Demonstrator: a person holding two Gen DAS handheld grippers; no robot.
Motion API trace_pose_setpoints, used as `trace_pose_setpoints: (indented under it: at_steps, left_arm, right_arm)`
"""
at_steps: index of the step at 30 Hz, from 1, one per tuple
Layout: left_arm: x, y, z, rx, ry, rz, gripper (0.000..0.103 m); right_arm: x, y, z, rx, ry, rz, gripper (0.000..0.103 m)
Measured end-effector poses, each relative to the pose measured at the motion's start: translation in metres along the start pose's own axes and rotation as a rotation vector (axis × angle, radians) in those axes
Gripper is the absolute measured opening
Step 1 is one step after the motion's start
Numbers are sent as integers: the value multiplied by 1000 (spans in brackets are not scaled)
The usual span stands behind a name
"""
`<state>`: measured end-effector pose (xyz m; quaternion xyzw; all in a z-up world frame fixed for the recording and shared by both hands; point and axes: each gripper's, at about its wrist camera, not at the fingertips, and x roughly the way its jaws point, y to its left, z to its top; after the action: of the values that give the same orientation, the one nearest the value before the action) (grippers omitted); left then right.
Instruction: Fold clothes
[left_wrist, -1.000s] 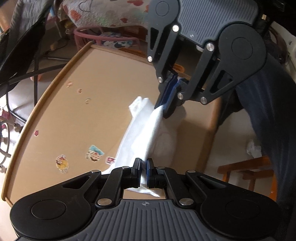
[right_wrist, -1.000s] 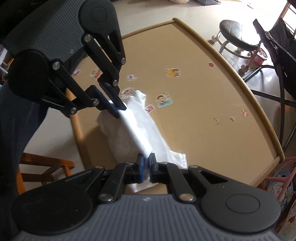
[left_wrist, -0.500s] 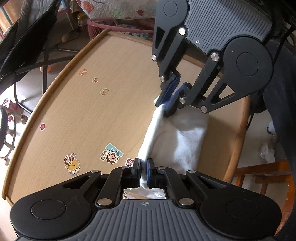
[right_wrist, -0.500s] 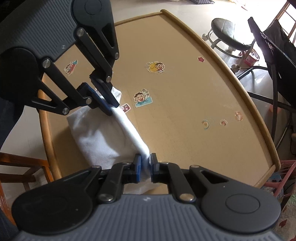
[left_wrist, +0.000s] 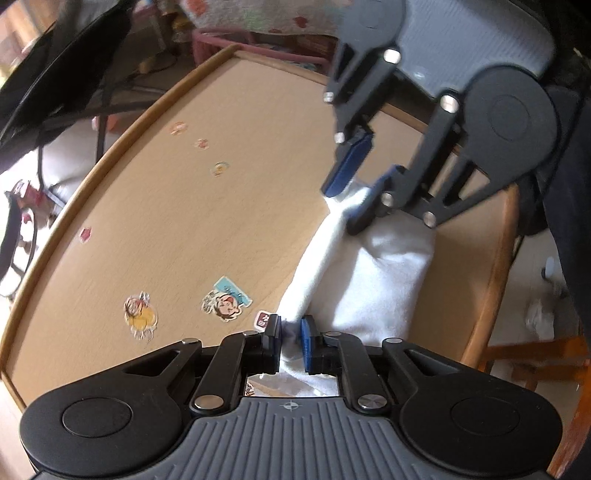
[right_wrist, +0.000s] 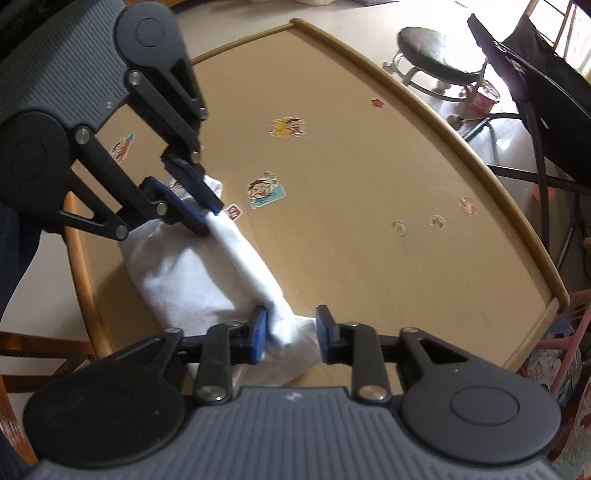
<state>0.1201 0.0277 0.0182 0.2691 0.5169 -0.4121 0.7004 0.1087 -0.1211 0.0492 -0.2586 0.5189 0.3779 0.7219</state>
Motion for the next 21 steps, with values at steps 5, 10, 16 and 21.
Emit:
trace_pose_setpoints:
  at_steps: [5,10,16,21]
  left_arm:
    - [-9,17,-8,-253,-50,-13,18]
    - [-19,22,-20,-411,-103,10,18]
    - [-21,19,-29,-494,-134,1,18]
    - [-19,28,-37,-588,-158,0,18]
  right_arm:
    - [-8,-11,-2,131,-19,7,35]
    - [-19,-9,-12,166,-27,-23,36]
    - [-21,-5,-15,193,-9,-66,37]
    - [-24,-14,-16,257,-19,-89,37]
